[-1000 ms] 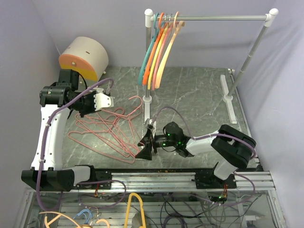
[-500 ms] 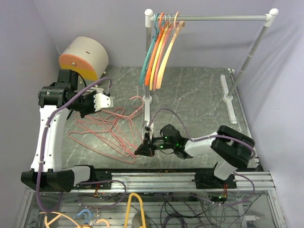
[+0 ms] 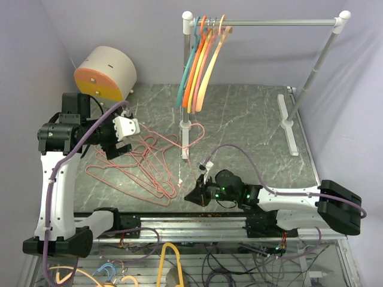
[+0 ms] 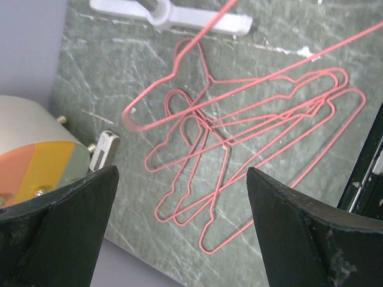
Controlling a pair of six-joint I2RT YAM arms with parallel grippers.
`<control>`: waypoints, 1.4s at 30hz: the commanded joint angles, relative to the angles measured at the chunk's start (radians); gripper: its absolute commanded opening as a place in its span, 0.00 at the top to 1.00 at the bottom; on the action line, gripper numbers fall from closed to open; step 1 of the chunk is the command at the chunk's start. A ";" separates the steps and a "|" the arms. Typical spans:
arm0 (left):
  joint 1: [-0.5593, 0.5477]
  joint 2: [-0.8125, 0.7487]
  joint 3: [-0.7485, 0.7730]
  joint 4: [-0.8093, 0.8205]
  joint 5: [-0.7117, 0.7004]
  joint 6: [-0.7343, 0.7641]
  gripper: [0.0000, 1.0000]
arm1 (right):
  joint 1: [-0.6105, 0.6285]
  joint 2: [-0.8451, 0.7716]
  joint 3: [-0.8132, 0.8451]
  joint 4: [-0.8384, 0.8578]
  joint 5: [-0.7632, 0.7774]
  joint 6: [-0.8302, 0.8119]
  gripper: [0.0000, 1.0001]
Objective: Organize the hangers
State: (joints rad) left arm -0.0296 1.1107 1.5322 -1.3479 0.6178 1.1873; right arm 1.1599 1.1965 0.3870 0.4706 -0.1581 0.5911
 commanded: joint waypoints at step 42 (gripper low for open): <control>0.001 -0.193 0.173 0.364 -0.167 -0.795 0.01 | -0.382 0.038 0.913 -1.145 0.796 -0.231 1.00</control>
State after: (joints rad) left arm -0.0296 0.9241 1.7084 -1.0168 0.5117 0.4244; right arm 0.7914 1.1915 1.2091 -0.7284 0.6712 0.4999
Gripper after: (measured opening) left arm 0.994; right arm 0.021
